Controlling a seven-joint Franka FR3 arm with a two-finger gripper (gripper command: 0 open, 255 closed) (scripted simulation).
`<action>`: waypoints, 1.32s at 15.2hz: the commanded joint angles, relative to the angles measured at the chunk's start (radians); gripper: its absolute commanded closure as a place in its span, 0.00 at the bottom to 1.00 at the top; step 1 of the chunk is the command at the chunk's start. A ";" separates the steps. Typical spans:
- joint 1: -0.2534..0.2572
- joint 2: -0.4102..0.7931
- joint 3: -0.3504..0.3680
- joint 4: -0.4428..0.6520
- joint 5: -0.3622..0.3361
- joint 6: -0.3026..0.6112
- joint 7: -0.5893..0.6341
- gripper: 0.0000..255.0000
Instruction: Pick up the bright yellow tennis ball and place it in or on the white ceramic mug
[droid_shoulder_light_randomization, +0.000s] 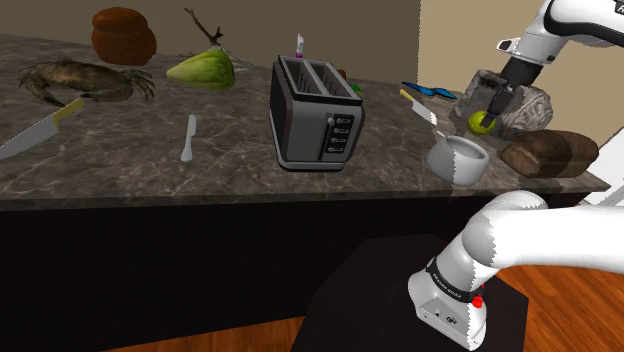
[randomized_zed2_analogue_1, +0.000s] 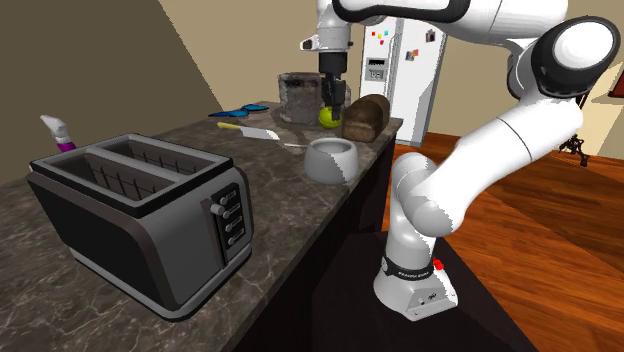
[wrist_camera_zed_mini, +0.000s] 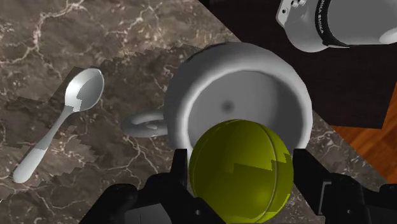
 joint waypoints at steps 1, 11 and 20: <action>-0.005 -0.012 -0.007 -0.034 -0.009 0.023 0.001 1.00; -0.018 -0.037 -0.033 -0.132 -0.034 0.096 0.005 1.00; -0.018 -0.037 -0.032 -0.131 -0.034 0.096 0.005 0.00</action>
